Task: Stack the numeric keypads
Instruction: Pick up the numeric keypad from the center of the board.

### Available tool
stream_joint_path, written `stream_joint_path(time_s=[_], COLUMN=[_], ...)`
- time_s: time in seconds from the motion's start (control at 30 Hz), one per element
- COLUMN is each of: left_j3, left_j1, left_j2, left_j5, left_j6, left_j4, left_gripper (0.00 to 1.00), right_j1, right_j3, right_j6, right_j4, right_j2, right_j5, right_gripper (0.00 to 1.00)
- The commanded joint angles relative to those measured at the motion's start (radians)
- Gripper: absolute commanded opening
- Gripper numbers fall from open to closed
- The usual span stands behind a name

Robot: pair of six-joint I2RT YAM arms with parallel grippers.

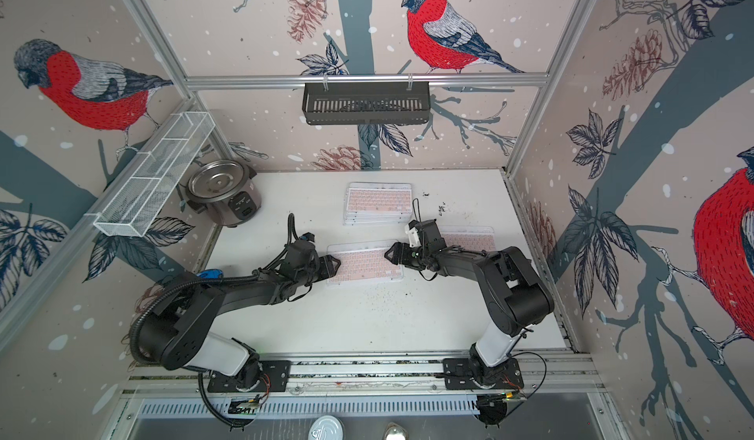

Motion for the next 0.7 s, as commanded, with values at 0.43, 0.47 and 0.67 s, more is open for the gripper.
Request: stream_joint_path(time_s=[0.43, 0.47, 0.67], left_j3=[-0.046, -0.049, -0.062], left_j1=[-0.028, -0.030, -0.031], left_j2=[0.072, 0.075, 0.075], left_j5=[0.218, 0.223, 0.236], left_j6=[-0.048, -0.049, -0.053], left_j4=[-0.034, -0.028, -0.014], left_gripper=[0.58, 0.57, 0.57], right_j1=[0.020, 0.013, -0.015], right_j3=[-0.046, -0.060, -0.125], right_j6=[0.137, 0.168, 0.276], right_j4=[0.248, 0.294, 0.440], right_j2=[-0.077, -0.094, -0.155], right_j5=[-0.412, -0.441, -0.520], right_gripper=[0.72, 0.71, 0.69])
